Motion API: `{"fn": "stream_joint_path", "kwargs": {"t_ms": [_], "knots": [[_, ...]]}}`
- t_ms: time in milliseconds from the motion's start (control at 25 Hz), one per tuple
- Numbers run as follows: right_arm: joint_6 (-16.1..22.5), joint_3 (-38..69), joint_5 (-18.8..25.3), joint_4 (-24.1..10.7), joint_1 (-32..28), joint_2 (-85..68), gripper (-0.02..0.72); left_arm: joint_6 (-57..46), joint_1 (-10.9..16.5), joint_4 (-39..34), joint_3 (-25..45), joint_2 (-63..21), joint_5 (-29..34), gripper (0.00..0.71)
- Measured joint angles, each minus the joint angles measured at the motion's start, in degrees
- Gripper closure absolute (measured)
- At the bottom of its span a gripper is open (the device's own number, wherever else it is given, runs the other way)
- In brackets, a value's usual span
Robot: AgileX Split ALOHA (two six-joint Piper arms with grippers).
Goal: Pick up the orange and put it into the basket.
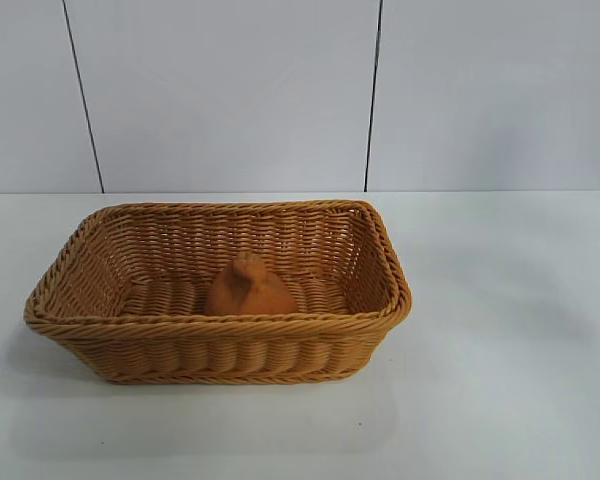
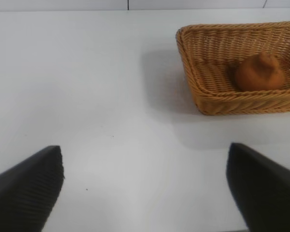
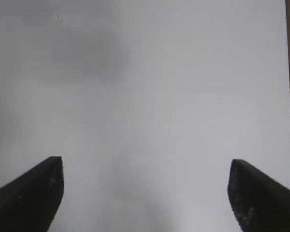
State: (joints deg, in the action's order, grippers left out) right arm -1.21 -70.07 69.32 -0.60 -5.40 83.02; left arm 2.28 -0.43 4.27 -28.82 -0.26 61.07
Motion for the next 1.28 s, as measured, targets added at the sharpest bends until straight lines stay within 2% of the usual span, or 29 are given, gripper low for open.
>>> {"fn": "stream_joint_path", "kwargs": {"t_ms": [320, 640, 840, 1280], "knots": [[-0.8, 23.6, -0.2, 0.6, 0.0, -25.5, 0.071, 0.0, 0.0, 0.0, 0.0, 0.0, 0.0, 0.059], [-2.1, 40.7, -8.6, 1.2, 0.0, -51.8, 0.071, 0.0, 0.0, 0.0, 0.0, 0.0, 0.0, 0.059], [-2.3, 41.7, -10.4, 1.6, 0.0, -63.9, 0.071, 0.0, 0.0, 0.0, 0.0, 0.0, 0.0, 0.059], [-2.3, 42.0, -10.6, 1.6, 0.0, -81.8, 0.071, 0.0, 0.0, 0.0, 0.0, 0.0, 0.0, 0.059]]}}
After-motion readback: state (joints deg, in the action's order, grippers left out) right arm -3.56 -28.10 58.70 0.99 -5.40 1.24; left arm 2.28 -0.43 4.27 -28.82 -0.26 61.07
